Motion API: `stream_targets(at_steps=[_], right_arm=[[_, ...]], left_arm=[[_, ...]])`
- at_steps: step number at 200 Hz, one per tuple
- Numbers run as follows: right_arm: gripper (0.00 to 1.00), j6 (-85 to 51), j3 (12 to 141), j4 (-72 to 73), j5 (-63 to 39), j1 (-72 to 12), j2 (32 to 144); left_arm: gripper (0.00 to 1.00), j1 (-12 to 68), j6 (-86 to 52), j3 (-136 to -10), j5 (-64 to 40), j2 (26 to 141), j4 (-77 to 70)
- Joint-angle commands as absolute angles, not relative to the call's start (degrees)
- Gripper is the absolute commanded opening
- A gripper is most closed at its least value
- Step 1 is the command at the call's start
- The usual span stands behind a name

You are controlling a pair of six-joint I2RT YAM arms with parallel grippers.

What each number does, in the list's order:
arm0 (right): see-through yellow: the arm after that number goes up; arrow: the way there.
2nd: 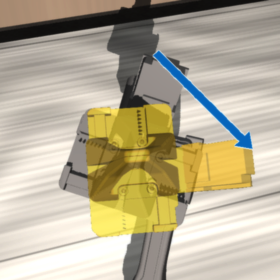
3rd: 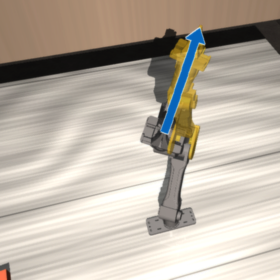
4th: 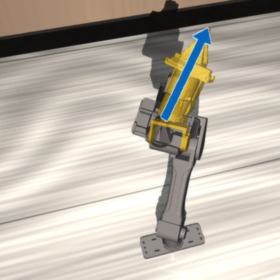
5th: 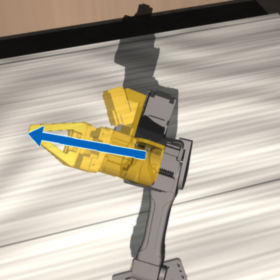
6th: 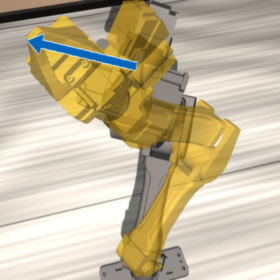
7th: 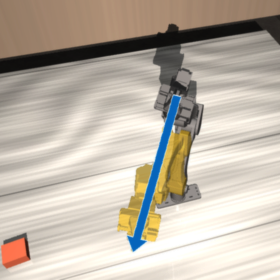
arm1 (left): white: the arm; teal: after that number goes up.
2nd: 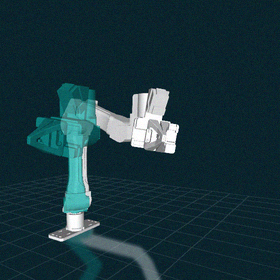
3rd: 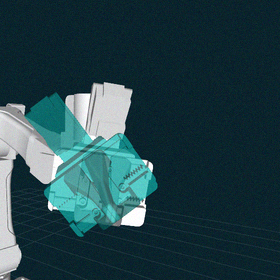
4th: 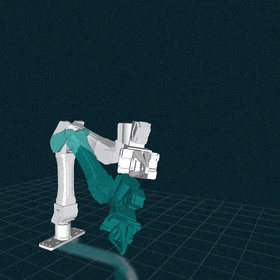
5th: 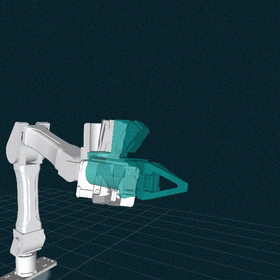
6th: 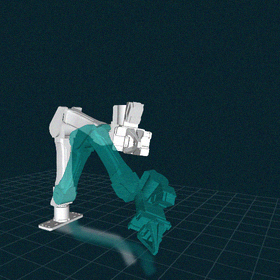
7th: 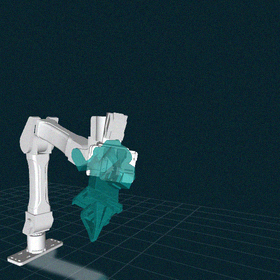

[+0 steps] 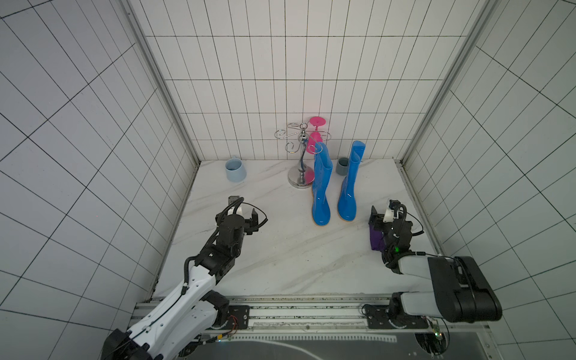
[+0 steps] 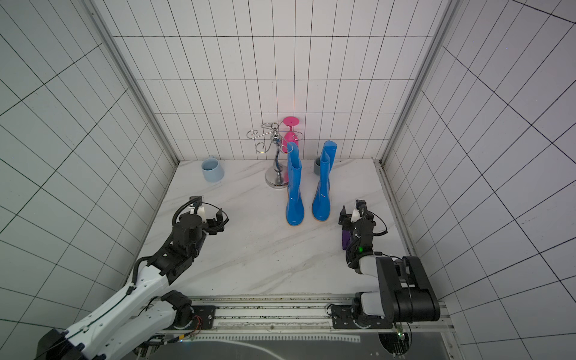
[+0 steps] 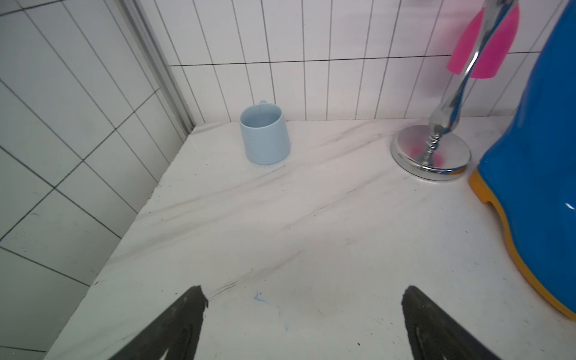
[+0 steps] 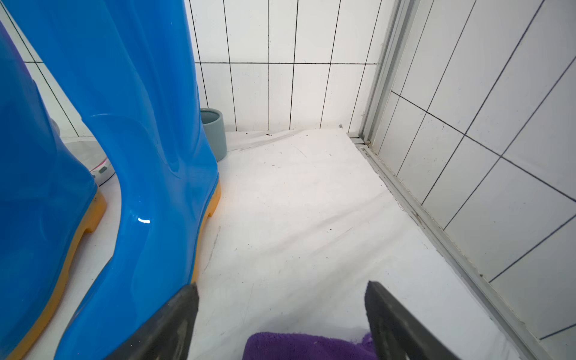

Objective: Wipe the rubber boots with a cloth
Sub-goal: Reset both arms

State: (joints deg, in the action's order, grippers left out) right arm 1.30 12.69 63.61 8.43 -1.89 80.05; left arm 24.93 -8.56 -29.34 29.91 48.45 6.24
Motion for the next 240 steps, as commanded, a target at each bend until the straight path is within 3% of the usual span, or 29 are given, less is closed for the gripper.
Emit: stream_targets(at_steps=[1,16,21,25,78,161,200,240], right_arm=[[0.84,3.3,10.4,75.4,9.7,-2.1,83.7],[0.88,2.2,9.8,79.5,12.0,-2.1,86.6],[0.98,2.0,10.0,79.3,12.6,-2.1,87.0],[0.99,2.0,10.1,79.5,13.0,-2.1,87.5],[0.99,1.0,11.2,78.3,15.5,-2.2,88.3],[0.99,-0.5,12.4,76.6,18.4,-2.0,88.7],[1.0,-0.5,12.5,76.8,18.4,-2.0,88.8],[0.99,-0.5,12.5,76.7,18.4,-2.0,88.8]], left_arm=[[0.98,22.1,-8.0,-27.4,36.1,50.7,-4.4],[0.98,18.7,-8.0,-25.6,35.2,51.3,-9.4],[0.98,17.5,-7.7,-24.6,34.6,51.3,-11.5],[0.98,16.5,-7.7,-23.9,34.1,51.3,-13.2],[0.98,6.7,-5.4,-16.8,26.6,60.0,-33.5],[0.98,6.6,-2.3,-10.8,24.5,86.4,-72.1],[0.98,6.2,-1.8,-13.1,22.7,91.5,-73.6],[0.97,6.5,-2.5,-20.2,22.6,88.5,-54.9]])
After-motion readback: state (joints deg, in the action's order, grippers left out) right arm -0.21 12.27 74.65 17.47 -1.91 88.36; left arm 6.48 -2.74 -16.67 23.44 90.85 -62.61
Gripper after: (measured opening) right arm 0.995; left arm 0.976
